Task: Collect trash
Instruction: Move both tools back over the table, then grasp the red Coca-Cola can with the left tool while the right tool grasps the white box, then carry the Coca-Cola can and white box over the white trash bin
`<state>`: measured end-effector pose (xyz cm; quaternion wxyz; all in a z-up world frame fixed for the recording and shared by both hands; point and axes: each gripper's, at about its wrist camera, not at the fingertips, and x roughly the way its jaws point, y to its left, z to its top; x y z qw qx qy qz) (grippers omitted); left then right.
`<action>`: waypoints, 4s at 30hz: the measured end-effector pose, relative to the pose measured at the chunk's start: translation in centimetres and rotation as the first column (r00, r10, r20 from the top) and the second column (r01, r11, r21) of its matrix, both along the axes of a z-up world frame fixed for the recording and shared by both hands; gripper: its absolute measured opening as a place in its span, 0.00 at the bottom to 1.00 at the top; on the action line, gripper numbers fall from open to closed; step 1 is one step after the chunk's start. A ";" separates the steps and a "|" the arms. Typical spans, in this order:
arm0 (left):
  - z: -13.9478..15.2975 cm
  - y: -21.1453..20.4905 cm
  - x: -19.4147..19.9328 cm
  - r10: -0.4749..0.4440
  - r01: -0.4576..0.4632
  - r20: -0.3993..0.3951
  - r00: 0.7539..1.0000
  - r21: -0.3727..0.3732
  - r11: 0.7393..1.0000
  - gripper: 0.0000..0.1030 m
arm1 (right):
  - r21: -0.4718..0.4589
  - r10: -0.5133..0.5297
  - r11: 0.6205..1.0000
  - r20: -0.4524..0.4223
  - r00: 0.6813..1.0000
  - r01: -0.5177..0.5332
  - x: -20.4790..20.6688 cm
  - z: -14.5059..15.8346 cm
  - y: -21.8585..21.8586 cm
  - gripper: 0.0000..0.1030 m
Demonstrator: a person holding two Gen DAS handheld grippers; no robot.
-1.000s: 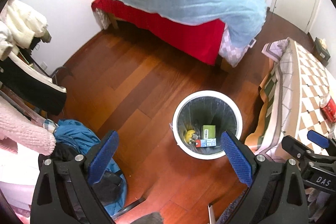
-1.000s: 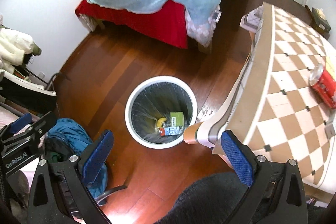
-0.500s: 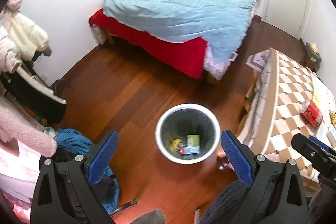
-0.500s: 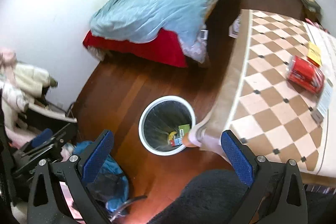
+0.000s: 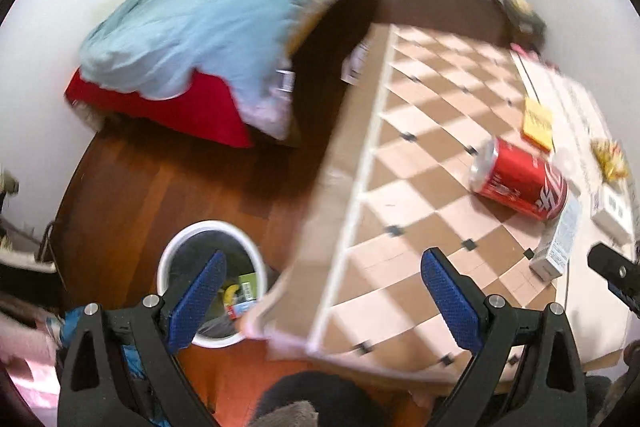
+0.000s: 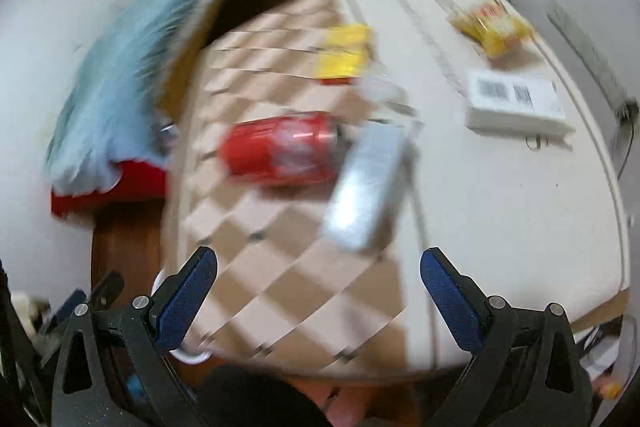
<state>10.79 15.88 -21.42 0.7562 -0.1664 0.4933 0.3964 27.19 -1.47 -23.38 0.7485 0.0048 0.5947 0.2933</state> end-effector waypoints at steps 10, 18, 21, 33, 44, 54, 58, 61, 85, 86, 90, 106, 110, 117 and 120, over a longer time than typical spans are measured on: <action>-6.6 -0.4 6.0 -0.098 0.108 -0.181 0.979 0.045 0.993 0.97 | -0.047 0.002 0.999 -0.065 0.998 -0.005 4.7 -6.9 2.8 0.69; -5.4 -3.5 8.4 -0.400 0.431 -0.222 0.889 0.113 0.895 0.96 | -0.067 -0.001 0.998 -0.055 0.998 -0.003 4.8 -5.3 -2.0 0.44; -3.6 -7.2 10.8 -0.613 0.679 -0.305 0.729 0.206 0.705 0.96 | -0.096 -0.031 0.995 -0.051 0.998 0.027 5.0 -5.0 -5.0 0.43; -5.8 -13.2 18.5 -0.789 0.984 -0.592 0.163 0.042 0.171 0.96 | -0.108 -0.101 0.990 -0.085 0.991 0.092 7.1 -5.7 -8.0 0.44; -8.5 -12.2 18.9 -0.806 0.988 -0.582 0.105 -0.034 0.153 0.69 | -0.118 -0.079 0.991 -0.089 0.993 0.068 7.3 -6.1 -7.2 0.45; -6.3 -9.9 17.9 -0.858 0.904 -0.389 0.334 -0.123 0.408 0.69 | -0.111 -0.044 0.993 -0.119 0.992 0.030 6.0 -6.1 -7.1 0.43; -5.1 -6.4 16.7 -0.760 0.687 -0.221 0.612 -0.328 0.649 0.69 | -0.082 -0.026 0.997 -0.137 0.990 0.015 4.9 -5.6 -7.1 0.43; -5.4 -4.6 15.5 -0.660 0.549 -0.160 0.734 -0.430 0.716 0.69 | -0.090 -0.017 0.996 -0.126 0.992 0.005 4.8 -5.5 -6.5 0.43; -8.7 -7.0 10.9 -0.451 0.385 -0.113 0.885 -0.366 0.847 0.65 | -0.235 0.151 0.960 -0.030 0.988 -0.154 1.4 -6.8 -3.3 0.43; -8.8 -7.2 10.4 -0.444 0.378 -0.107 0.890 -0.373 0.848 0.65 | -0.239 0.156 0.958 -0.026 0.987 -0.157 1.2 -6.8 -3.4 0.43; -10.1 -7.4 8.9 -0.420 0.355 -0.119 0.900 -0.359 0.863 0.65 | -0.238 0.147 0.960 -0.022 0.989 -0.148 1.0 -7.0 -3.5 0.45; -3.4 -7.0 3.6 -0.292 0.291 -0.004 0.956 -0.074 0.954 0.64 | -0.207 0.148 0.971 0.103 0.984 -0.124 -1.3 -3.8 -2.7 0.39; 0.7 -3.6 1.0 -0.239 0.242 0.076 0.968 -0.028 0.970 0.64 | -0.118 0.190 0.978 0.170 0.967 -0.171 -3.5 0.0 -0.2 0.39; 6.9 1.5 -4.8 -0.147 0.146 0.174 0.974 0.020 0.989 0.64 | 0.007 0.309 0.948 0.236 0.921 -0.320 -9.1 5.6 7.3 0.38; 8.4 4.1 -8.2 -0.089 0.085 0.197 0.976 0.030 0.996 0.64 | 0.046 0.374 0.917 0.243 0.895 -0.396 -12.3 7.0 11.1 0.38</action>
